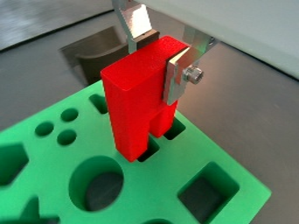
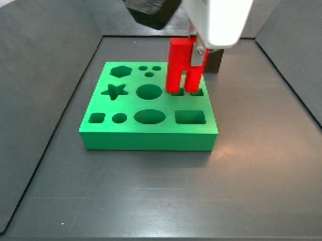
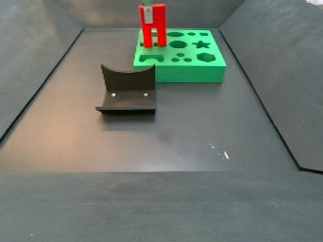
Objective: Insert the double-square object.
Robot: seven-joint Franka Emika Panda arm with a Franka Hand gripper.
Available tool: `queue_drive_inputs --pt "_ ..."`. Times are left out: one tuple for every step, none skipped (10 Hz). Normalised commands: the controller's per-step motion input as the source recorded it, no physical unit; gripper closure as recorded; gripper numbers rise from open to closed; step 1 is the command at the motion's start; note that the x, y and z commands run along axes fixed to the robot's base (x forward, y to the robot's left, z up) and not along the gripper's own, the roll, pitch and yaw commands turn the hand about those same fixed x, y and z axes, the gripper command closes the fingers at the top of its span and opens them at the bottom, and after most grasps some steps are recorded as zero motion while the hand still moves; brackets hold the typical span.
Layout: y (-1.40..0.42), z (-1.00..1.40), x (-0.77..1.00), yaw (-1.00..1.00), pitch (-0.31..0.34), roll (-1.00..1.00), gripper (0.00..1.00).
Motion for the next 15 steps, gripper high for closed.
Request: queue_drive_inputs --pt "-0.02 -0.14 0.56 -0.56 0.000 -0.05 1.00" --pt "-0.13 -0.26 0.55 -0.50 0.009 -0.02 1.00" --pt "-0.16 -0.20 0.35 -0.33 0.036 0.00 1.00" --pt "0.00 -0.02 0.01 -0.12 0.000 0.05 1.00" --pt "0.00 -0.10 -0.03 0.00 -0.039 -0.01 1.00" --pt "-0.02 -0.13 0.00 0.21 -0.039 -0.25 1.00" --pt "-0.01 -0.13 0.00 0.23 -0.054 -0.28 1.00" --pt "0.00 -0.10 0.00 0.20 -0.067 -0.30 1.00" --pt "0.00 -0.12 0.00 0.15 -0.087 -0.31 1.00" --pt "0.00 -0.19 0.00 0.00 -0.144 -0.28 1.00" --pt "0.00 -0.35 0.00 0.00 -0.166 -0.20 1.00" --pt "0.00 -0.43 0.00 -0.01 -0.136 -0.03 1.00" --pt "0.03 -0.35 -0.39 -0.08 -0.099 0.04 1.00" --pt "0.00 -0.18 -0.43 -0.07 -0.080 0.00 1.00" --pt "0.00 -0.15 -0.26 -0.04 -0.070 0.00 1.00"
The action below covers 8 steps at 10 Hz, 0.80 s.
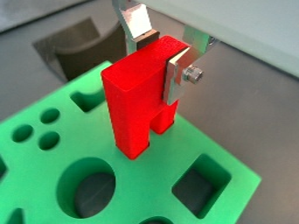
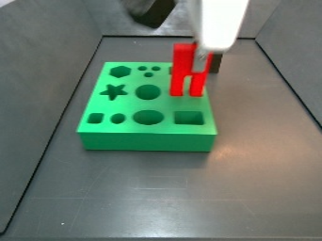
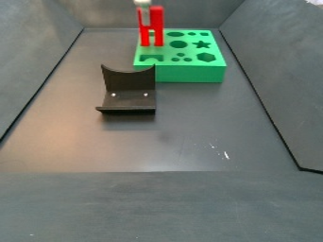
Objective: Insert the double-square object.
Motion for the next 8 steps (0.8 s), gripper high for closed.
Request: queue_drive_inputs --pt "0.00 -0.26 0.00 -0.02 -0.021 0.00 1.00" --pt "0.00 -0.37 0.09 -0.01 -0.020 0.00 1.00" --pt "0.00 -0.42 0.00 -0.01 -0.070 0.05 1.00" --pt "0.00 -0.37 0.00 0.00 -0.091 0.03 1.00" --pt "0.00 -0.25 0.00 -0.01 -0.069 0.01 1.00" --pt "0.00 -0.12 0.00 -0.01 -0.009 0.01 1.00" --pt "0.00 -0.20 -0.01 0.00 -0.081 0.00 1.00" --pt "0.00 -0.23 -0.10 -0.01 -0.134 0.00 1.00"
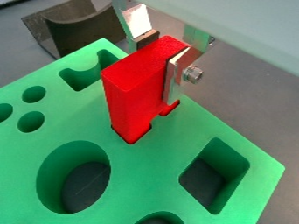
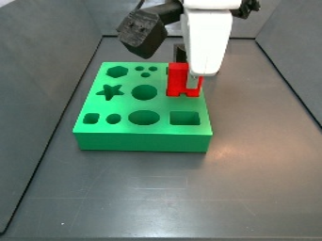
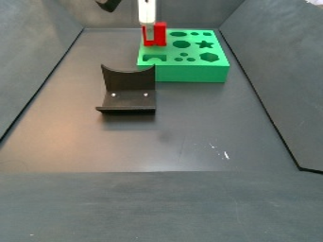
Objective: Insert the double-square object.
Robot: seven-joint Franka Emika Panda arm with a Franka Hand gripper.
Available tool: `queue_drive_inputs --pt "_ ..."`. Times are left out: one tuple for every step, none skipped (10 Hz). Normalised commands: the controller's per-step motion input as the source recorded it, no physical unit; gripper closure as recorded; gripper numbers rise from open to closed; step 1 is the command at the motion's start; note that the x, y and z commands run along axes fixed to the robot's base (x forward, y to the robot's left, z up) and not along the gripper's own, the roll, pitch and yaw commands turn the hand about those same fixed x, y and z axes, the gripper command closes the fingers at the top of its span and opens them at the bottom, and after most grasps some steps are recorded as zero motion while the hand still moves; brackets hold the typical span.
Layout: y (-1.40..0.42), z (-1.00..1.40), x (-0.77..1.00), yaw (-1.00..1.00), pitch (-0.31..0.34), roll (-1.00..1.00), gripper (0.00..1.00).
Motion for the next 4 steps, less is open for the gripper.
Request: queue_drive_inputs --pt "0.00 -0.25 -0.11 0.00 -0.149 0.02 1.00" --pt "0.00 -0.18 -0.09 -0.01 -0.129 0.00 1.00" --pt "0.00 -0.06 -0.03 0.00 -0.080 0.00 1.00" --pt "0.00 0.00 0.00 0.00 0.000 0.00 1.00"
